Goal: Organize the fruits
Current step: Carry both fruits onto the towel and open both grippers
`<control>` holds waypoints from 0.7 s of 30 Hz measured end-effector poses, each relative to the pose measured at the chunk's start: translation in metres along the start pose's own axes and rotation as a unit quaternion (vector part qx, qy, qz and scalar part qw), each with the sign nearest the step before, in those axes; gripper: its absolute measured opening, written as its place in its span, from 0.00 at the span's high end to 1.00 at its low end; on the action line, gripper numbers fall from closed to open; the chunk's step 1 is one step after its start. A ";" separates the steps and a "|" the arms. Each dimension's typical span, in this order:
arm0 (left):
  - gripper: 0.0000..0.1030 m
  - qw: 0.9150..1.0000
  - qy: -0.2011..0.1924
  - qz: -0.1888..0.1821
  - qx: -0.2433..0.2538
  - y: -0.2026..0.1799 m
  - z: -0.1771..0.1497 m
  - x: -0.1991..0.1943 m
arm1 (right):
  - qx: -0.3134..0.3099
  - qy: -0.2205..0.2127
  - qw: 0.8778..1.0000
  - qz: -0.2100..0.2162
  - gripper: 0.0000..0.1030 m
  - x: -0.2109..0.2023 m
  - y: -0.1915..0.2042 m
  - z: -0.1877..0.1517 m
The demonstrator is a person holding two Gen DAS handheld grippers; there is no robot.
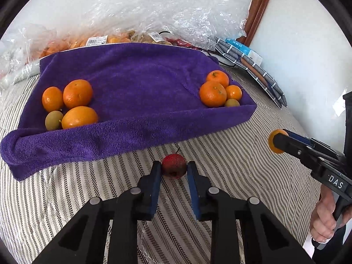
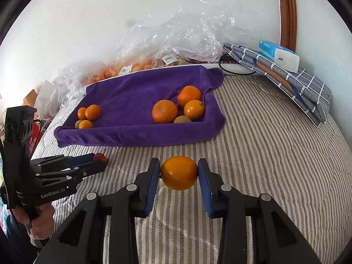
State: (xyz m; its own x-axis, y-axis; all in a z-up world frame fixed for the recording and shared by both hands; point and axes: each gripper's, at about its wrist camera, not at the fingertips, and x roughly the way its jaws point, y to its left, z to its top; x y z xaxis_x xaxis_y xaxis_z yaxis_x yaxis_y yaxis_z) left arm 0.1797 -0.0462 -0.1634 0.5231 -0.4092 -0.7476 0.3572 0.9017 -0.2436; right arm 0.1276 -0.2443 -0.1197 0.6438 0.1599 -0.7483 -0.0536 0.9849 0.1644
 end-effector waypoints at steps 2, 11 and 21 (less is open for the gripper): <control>0.77 1.000 0.002 -0.001 -0.005 0.001 0.002 0.001 | -0.001 0.000 1.000 0.000 0.66 0.002 0.001 0.001; 0.77 0.999 -0.042 0.001 -0.023 0.021 0.021 -0.042 | -0.017 -0.020 0.999 0.018 0.66 0.010 0.017 0.023; 0.77 0.995 -0.070 0.073 -0.020 0.067 0.058 -0.040 | -0.017 -0.018 0.998 0.065 0.66 0.043 0.029 0.051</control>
State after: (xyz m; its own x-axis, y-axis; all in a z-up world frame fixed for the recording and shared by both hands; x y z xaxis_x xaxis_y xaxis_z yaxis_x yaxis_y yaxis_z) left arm 0.2277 0.0222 -0.1139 0.6704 -0.2856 -0.6849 0.2400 0.9568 -0.1640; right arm 0.1929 -0.2127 -0.1143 0.6564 0.2839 -0.6990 -0.1632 0.9580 0.2358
